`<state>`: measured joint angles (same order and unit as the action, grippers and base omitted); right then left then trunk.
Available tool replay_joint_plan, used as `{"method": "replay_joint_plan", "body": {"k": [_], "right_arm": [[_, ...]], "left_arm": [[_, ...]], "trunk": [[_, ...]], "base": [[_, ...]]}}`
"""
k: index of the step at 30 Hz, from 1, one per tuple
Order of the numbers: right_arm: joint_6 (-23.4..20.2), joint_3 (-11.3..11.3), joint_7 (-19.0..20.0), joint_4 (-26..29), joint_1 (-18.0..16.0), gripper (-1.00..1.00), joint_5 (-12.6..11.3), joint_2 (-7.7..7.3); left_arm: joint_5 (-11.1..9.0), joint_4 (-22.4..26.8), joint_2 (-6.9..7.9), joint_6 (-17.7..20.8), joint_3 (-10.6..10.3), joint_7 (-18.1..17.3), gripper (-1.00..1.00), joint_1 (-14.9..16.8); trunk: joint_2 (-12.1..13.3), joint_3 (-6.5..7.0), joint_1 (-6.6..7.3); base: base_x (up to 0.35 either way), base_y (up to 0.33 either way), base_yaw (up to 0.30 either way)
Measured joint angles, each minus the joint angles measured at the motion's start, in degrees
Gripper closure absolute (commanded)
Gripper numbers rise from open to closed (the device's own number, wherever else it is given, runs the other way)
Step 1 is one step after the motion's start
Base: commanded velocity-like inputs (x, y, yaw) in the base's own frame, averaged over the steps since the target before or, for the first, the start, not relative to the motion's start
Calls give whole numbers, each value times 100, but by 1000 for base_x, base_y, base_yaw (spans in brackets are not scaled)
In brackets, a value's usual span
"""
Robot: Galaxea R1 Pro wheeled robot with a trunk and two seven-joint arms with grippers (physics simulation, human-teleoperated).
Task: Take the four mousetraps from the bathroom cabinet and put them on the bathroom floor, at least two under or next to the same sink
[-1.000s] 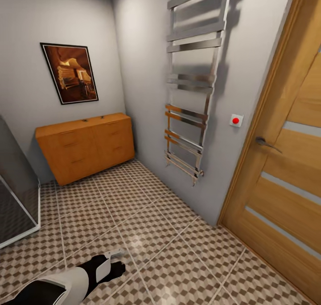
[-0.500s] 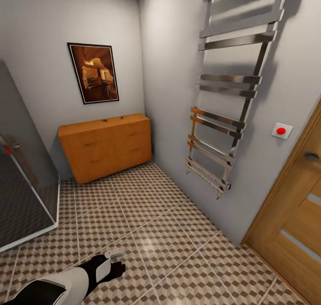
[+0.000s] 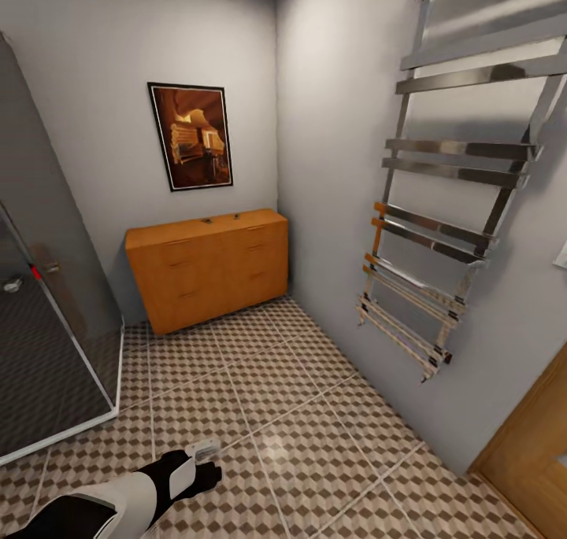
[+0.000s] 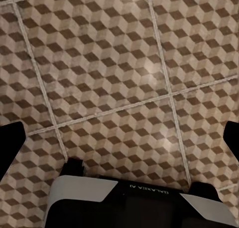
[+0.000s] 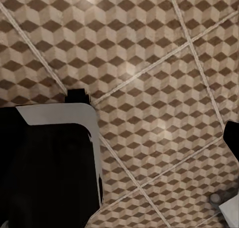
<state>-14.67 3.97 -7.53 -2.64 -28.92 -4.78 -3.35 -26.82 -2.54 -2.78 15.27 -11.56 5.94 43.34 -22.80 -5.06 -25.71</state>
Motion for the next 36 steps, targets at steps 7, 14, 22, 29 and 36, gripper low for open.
{"method": "replay_joint_plan", "body": {"k": [7,14,22,29,36], "right_arm": [[0,0,0,0,0,-100,0,0],[0,0,0,0,0,-100,0,0],[0,0,-1,-1,0,-100,0,0],[0,0,-2,0,0,-100,0,0],[0,0,-2,0,0,-100,0,0]], "left_arm": [[0,0,0,0,0,0,-100,0],[0,2,-6,0,0,0,-100,0],[0,3,-8,1,0,-1,-100,-1],[0,3,-9,1,0,-1,-100,0],[0,4,-9,1,0,-1,-100,0]], "trunk": [[0,60,0],[0,119,0],[1,186,0],[1,210,0],[1,217,0]], "base": [[305,195,98],[305,187,100],[316,130,119],[330,37,63],[333,10,17]]}}
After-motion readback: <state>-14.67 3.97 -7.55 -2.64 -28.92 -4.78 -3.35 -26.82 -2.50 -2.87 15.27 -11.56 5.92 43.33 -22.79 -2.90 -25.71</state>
